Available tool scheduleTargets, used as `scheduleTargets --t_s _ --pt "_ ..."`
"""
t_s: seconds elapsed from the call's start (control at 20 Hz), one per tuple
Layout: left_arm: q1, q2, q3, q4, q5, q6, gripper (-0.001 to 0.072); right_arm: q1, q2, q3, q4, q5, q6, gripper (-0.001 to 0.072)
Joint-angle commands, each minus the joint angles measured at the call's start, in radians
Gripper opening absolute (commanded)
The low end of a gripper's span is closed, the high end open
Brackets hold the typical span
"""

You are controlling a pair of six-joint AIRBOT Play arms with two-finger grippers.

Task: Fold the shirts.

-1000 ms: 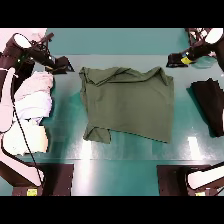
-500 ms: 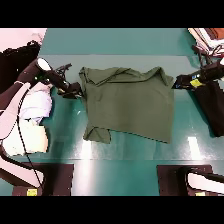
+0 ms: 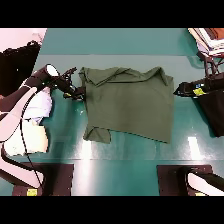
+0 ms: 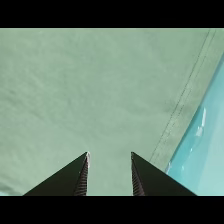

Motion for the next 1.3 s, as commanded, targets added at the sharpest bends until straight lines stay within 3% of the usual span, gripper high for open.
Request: scheduleTargets --t_s 0.0,0.2,0.5,0.75,0.8,0.85,0.9,0.95,1.25 --pt "-0.001 0.002 0.043 0.024 -0.066 -0.003 0.0026 0.0 0.031 -0.011 0.002 -0.01 0.0 0.0301" --pt "-0.001 0.019 0.192 0.141 -0.213 0.005 0.0025 -0.001 0.034 -0.011 0.002 0.004 0.0 0.0301" --pt "-0.001 0.189 0.214 0.494 -0.318 0.004 0.0026 -0.001 0.034 -0.011 0.0 0.005 0.0 0.0301" --pt "-0.001 0.233 0.214 0.53 -0.328 0.0 0.0029 -0.001 0.034 -0.011 0.0 -0.001 0.0 0.0301" --pt "-0.001 0.234 0.214 0.53 -0.338 -0.001 0.017 -0.001 0.034 -0.011 0.0 0.0 0.0 0.0301" --pt "-0.001 0.234 0.214 0.531 -0.349 -0.001 0.052 -0.001 0.035 -0.011 -0.001 0.002 0.0 0.0301" --pt "0.003 0.234 0.214 0.531 -0.357 -0.01 0.0692 -0.001 0.035 -0.011 0.0 0.006 0.0 0.0301" --pt "0.009 0.238 0.211 0.524 -0.359 -0.024 0.0617 -0.001 0.034 -0.011 0.0 0.01 0.0 0.0301" --pt "0.119 0.494 -0.153 0.468 -0.243 -0.043 0.0608 -0.003 0.034 -0.011 -0.005 0.038 -0.01 0.0301"
